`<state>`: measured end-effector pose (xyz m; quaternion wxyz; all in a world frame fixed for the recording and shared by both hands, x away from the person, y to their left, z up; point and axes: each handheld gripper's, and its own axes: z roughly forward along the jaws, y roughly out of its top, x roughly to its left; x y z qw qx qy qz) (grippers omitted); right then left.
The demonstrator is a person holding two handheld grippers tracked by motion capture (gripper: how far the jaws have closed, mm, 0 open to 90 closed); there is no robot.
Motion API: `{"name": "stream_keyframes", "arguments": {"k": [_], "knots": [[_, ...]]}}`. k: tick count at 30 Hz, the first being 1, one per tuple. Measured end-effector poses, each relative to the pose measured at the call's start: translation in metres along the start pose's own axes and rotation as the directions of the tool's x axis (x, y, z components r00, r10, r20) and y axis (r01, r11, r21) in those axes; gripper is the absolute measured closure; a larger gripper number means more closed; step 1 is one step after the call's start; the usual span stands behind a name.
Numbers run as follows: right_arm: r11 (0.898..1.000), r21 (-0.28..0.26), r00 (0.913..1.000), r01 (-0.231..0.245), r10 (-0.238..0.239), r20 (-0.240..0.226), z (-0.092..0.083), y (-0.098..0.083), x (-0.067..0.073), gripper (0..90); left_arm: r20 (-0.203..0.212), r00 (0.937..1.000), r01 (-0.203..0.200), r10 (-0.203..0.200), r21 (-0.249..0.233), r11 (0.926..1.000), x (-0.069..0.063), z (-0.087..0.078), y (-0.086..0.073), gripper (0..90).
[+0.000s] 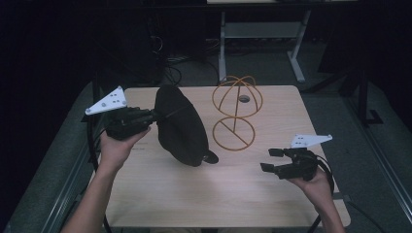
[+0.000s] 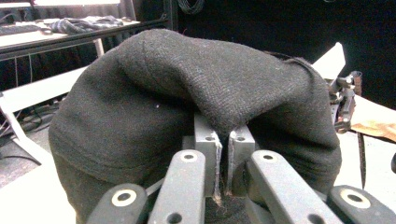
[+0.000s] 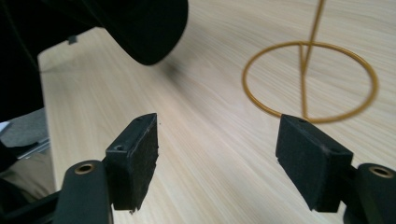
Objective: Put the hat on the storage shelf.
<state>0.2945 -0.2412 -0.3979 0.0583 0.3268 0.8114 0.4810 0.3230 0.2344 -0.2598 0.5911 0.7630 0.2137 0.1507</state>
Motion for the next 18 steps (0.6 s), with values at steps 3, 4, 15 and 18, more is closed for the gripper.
{"name": "stream_keyframes", "arguments": {"k": [3,4,15,18], "knots": [[1.000,0.004,0.9997,-0.016,0.016,0.021,-0.001,-0.007,-0.006,26.8,0.003,1.0000,-0.003,0.003,0.001,1.0000,0.002,0.003,0.005,86.2],[1.000,0.012,0.9993,-0.023,0.023,0.031,-0.002,-0.010,-0.008,26.7,0.003,1.0000,-0.001,0.001,0.000,1.0000,0.002,0.004,0.006,86.2],[0.999,-0.004,0.9950,-0.040,0.040,0.091,-0.013,-0.020,-0.019,26.3,0.006,0.9998,-0.017,0.017,0.003,0.9998,0.011,0.018,0.032,86.2],[0.999,-0.004,0.9931,-0.049,0.049,0.106,-0.016,-0.023,-0.022,26.3,0.008,0.9997,-0.025,0.025,0.012,0.9996,0.014,0.024,0.040,86.3]]}}
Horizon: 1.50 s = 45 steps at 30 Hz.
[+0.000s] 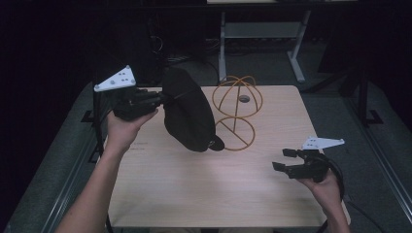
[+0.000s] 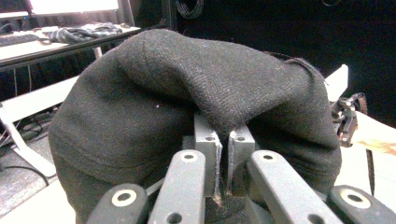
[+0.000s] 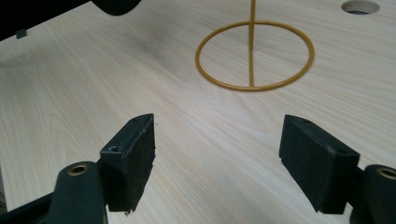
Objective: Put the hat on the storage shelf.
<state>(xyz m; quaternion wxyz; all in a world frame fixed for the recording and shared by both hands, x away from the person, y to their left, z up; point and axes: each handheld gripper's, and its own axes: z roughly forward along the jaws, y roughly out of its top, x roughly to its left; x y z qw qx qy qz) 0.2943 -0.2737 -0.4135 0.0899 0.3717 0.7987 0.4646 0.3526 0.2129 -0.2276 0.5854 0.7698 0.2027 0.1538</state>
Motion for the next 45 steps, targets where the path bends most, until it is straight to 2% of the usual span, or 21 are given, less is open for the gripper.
{"name": "stream_keyframes", "arguments": {"k": [6,15,26,35,38,43,45], "knots": [[0.999,-0.037,0.9999,-0.013,0.013,0.009,-0.008,-0.002,-0.004,26.3,0.004,0.9999,-0.010,0.010,0.012,0.9999,0.005,0.012,0.012,86.3],[0.998,-0.061,0.9991,-0.031,0.033,0.026,-0.015,-0.005,-0.009,25.7,0.020,0.9997,-0.012,0.012,0.001,0.9999,0.014,0.034,0.032,86.3],[0.996,-0.088,0.9988,-0.031,0.035,0.034,-0.020,-0.006,-0.009,25.3,0.046,0.9978,-0.049,0.047,0.042,0.9979,0.020,0.078,0.067,86.3],[0.993,-0.105,0.9970,-0.055,0.060,0.048,-0.026,-0.010,-0.014,25.1,0.053,0.9985,-0.015,0.015,-0.002,0.9999,0.020,0.109,0.088,86.2],[0.994,-0.098,0.9973,-0.052,0.056,0.047,-0.025,-0.010,-0.015,25.1,0.056,0.9984,-0.001,0.001,0.005,1.0000,0.021,0.121,0.092,86.2],[0.994,-0.098,0.9975,-0.051,0.055,0.045,-0.024,-0.011,-0.016,25.1,0.057,0.9983,-0.015,0.013,0.033,0.9994,0.020,0.142,0.100,86.1],[0.994,-0.098,0.9975,-0.050,0.055,0.045,-0.024,-0.012,-0.016,25.0,0.060,0.9982,-0.007,0.005,0.042,0.9991,0.021,0.150,0.101,86.1]]}}
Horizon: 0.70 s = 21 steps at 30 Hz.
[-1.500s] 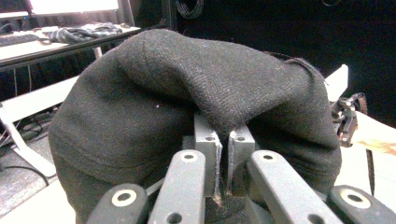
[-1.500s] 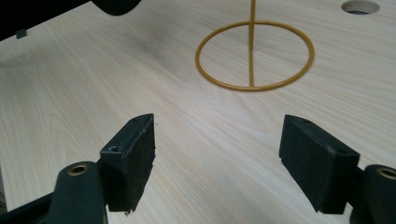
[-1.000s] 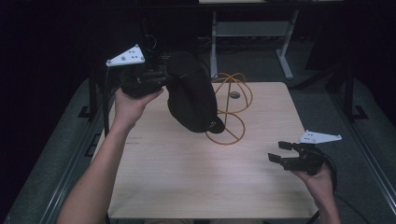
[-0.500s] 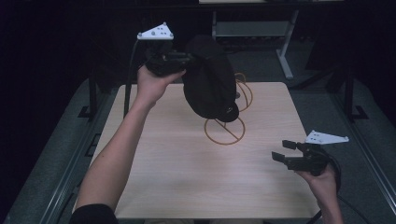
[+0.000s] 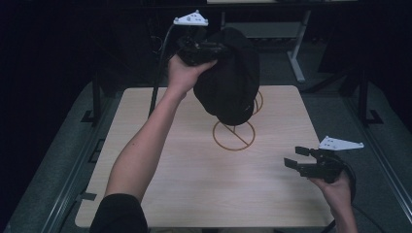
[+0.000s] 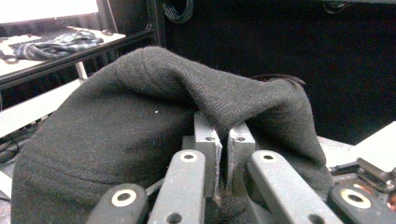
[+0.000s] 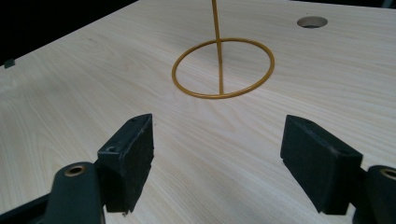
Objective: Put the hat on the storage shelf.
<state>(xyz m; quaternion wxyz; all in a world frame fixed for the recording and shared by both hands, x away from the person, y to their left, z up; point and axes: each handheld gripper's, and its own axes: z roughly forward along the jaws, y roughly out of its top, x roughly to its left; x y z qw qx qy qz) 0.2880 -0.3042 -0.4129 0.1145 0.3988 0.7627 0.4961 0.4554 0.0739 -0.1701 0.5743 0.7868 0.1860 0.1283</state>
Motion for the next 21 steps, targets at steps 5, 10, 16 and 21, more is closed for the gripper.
{"name": "stream_keyframes", "arguments": {"k": [5,10,16,21], "knots": [[1.000,0.007,1.0000,0.001,-0.001,-0.005,0.002,-0.001,0.000,25.1,-0.001,0.9998,0.018,-0.018,0.020,0.9996,0.007,0.018,0.002,86.1],[1.000,0.009,0.9998,0.006,-0.005,-0.019,0.003,-0.001,0.001,27.5,-0.012,0.9997,0.020,-0.019,0.085,0.9962,0.010,0.039,0.001,86.1],[1.000,0.006,0.9999,0.007,-0.007,-0.009,0.004,-0.002,0.001,27.4,-0.006,0.9997,0.023,-0.022,0.162,0.9865,0.010,0.067,0.002,86.0],[1.000,-0.013,0.9999,-0.014,0.014,-0.003,0.002,-0.004,-0.002,27.2,-0.016,0.9992,0.040,-0.037,0.241,0.9698,0.014,0.090,-0.005,86.0]]}}
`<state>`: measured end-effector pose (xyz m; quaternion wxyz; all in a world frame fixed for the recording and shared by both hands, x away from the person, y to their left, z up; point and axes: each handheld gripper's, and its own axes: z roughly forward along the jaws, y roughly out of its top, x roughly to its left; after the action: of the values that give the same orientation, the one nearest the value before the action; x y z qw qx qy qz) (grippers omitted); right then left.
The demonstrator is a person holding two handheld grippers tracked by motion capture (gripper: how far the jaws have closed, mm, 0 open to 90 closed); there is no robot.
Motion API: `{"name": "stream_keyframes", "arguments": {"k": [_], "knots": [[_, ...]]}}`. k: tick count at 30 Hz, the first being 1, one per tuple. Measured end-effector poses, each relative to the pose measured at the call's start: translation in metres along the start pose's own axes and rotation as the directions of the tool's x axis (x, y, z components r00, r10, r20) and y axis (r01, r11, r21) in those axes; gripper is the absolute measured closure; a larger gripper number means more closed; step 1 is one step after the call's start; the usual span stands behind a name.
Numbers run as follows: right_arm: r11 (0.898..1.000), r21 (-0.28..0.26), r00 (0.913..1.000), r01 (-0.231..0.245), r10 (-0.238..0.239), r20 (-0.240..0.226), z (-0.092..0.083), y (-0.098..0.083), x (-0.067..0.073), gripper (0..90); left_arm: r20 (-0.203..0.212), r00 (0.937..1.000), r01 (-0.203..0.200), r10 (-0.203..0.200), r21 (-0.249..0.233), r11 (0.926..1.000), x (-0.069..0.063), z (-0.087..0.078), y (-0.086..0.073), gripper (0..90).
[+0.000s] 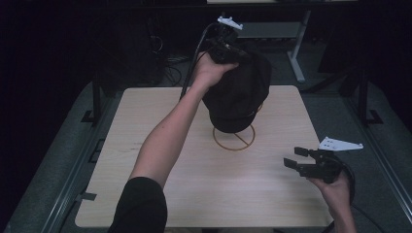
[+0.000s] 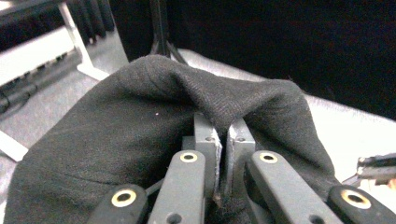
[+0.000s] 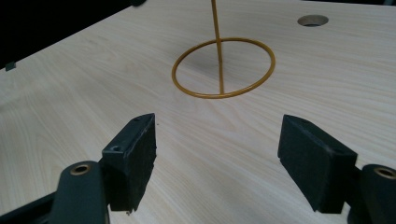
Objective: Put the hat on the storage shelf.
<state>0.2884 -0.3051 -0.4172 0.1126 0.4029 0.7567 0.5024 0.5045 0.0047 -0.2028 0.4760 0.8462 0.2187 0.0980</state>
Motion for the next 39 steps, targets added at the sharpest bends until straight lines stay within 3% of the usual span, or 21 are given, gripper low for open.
{"name": "stream_keyframes", "arguments": {"k": [5,8,10,13,23,39], "knots": [[1.000,0.010,0.9999,-0.005,0.006,-0.011,0.001,0.000,-0.001,27.1,-0.003,1.0000,0.010,-0.010,0.059,0.9982,-0.003,0.020,0.001,83.2],[1.000,0.026,0.9998,0.010,-0.010,-0.017,0.005,0.000,0.000,27.0,0.003,0.9998,0.021,-0.021,0.068,0.9975,-0.006,0.025,0.005,74.6],[0.999,0.032,0.9997,0.015,-0.014,-0.019,0.006,0.000,0.002,27.0,-0.012,0.9999,0.008,-0.007,0.085,0.9964,-0.008,0.026,0.005,70.0],[0.999,0.029,0.9997,0.016,-0.015,-0.018,0.005,0.000,0.003,26.9,-0.010,0.9999,0.003,-0.002,0.100,0.9950,-0.009,0.026,0.004,67.6],[0.999,0.032,0.9998,0.016,-0.016,-0.012,0.006,0.000,0.003,25.5,-0.012,0.9995,-0.026,0.028,0.098,0.9948,-0.015,0.010,0.005,65.9],[0.999,0.035,0.9999,-0.003,0.003,-0.013,0.008,-0.003,0.002,24.3,-0.018,0.9998,0.002,-0.001,0.062,0.9981,-0.011,-0.021,-0.015,65.8]]}}
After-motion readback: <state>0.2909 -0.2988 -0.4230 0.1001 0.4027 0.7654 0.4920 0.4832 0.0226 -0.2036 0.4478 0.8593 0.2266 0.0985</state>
